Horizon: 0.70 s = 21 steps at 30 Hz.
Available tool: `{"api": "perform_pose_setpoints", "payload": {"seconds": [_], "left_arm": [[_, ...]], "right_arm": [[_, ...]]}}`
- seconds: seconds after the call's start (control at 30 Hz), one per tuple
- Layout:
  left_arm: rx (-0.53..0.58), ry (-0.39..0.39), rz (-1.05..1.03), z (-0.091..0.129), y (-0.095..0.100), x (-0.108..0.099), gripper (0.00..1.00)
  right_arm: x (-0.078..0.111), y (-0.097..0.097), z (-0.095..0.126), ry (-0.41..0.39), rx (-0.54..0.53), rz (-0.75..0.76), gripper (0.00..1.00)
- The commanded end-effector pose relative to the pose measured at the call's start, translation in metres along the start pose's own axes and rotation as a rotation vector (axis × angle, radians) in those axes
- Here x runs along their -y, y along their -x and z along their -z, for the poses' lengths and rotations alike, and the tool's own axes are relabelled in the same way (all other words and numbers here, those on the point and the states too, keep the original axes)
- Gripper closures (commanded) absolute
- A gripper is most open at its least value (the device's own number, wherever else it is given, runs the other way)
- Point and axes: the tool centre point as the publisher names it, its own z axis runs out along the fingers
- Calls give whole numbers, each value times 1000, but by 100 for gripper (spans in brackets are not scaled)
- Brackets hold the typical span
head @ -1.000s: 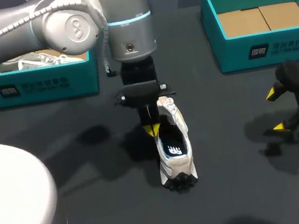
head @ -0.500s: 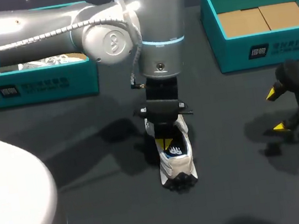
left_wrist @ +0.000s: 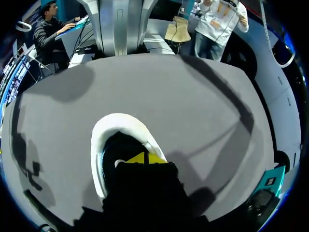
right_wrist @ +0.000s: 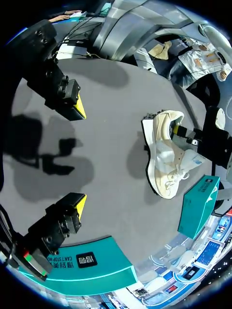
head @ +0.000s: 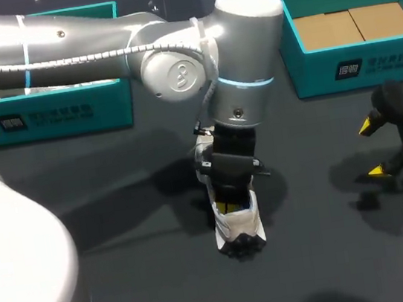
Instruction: Take the shoe out of the shoebox, open the shoe tongue, remove and reinsert the insole, then place the shoe into the shoebox
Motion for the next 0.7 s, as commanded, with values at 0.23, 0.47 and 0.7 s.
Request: {"api": "perform_pose_setpoints", "payload": {"seconds": [0.23,0.47,0.7], "left_arm": [[48,58,-1,13,-2,10,100],[-15,65,26,-17,6,1,100],[-21,80,68,-35,14,-14,100]], "right_arm": [[0,-2,1,-2,3,0,0],[0,-2,1,-2,3,0,0],[0,-2,1,-2,3,0,0]]}}
